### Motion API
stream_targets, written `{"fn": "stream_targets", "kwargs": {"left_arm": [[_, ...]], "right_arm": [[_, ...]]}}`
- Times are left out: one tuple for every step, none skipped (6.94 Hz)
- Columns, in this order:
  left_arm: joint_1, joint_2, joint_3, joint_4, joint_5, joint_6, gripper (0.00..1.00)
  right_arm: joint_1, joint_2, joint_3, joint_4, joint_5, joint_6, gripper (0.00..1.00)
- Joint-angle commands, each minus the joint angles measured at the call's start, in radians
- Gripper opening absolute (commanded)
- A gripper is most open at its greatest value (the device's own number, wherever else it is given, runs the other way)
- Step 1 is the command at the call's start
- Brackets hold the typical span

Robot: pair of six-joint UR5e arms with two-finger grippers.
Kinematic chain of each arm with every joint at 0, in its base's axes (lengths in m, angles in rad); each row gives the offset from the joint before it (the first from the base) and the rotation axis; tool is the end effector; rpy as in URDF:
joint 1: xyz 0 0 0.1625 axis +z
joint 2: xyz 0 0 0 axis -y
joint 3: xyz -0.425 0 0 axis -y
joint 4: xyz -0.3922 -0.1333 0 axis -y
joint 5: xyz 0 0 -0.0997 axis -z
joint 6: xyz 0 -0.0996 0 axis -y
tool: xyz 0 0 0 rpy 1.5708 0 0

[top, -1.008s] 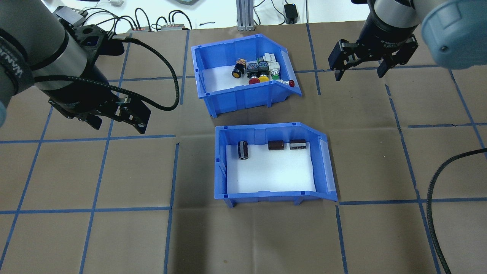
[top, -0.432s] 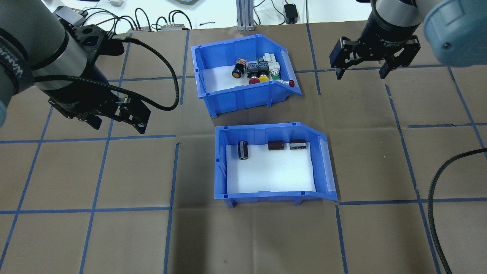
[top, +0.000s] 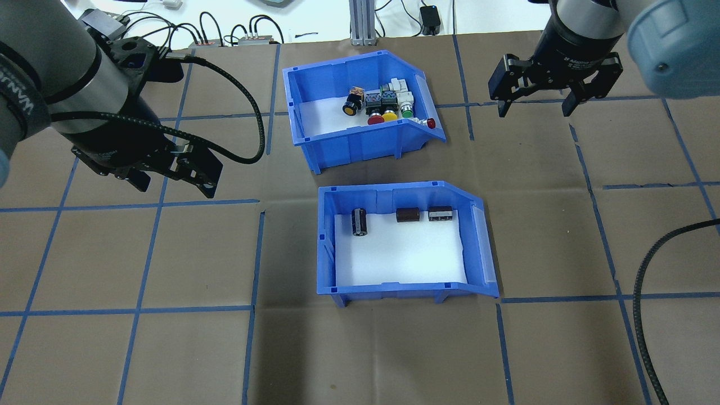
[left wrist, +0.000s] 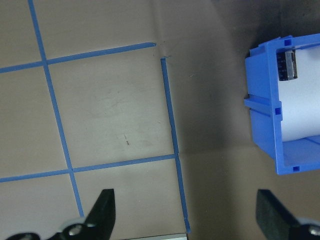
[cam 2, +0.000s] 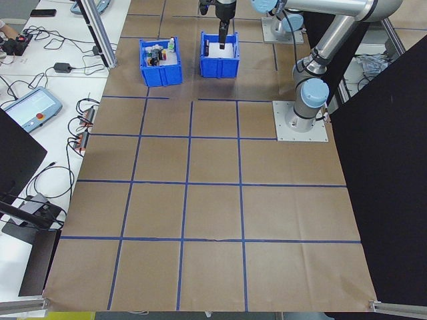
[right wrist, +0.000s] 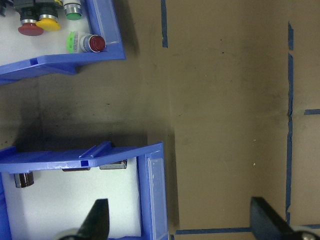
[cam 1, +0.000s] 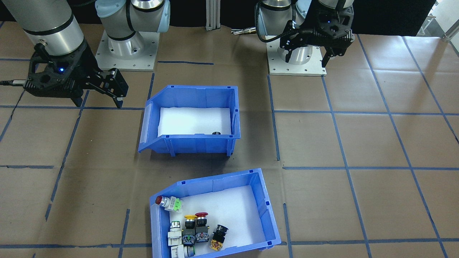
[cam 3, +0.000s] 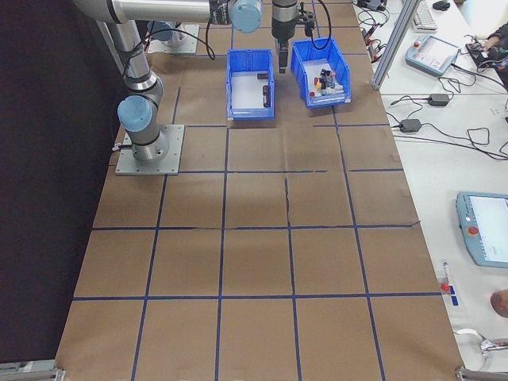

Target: Place button box in front

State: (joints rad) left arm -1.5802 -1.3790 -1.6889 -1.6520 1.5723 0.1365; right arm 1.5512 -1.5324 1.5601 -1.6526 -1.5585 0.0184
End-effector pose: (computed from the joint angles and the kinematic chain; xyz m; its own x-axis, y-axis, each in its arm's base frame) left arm -0.1370 -0.4078 0.5082 -0.9894 0.1454 -0.0005 0.1454 0.9893 0.0076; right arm 0.1244 -0.5158 0.4823 -0.9992 0.0373 -0.0133 0.0380 0.9978 -0.0538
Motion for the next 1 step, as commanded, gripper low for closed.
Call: {"fn": "stream_targets", "kwargs": {"left_arm": [[-0.001,0.000,0.000,0.000,0.000,0.002,1.00]], "right_arm": [[0.001,0.000,0.000,-0.001,0.000,-0.001,1.00]]}}
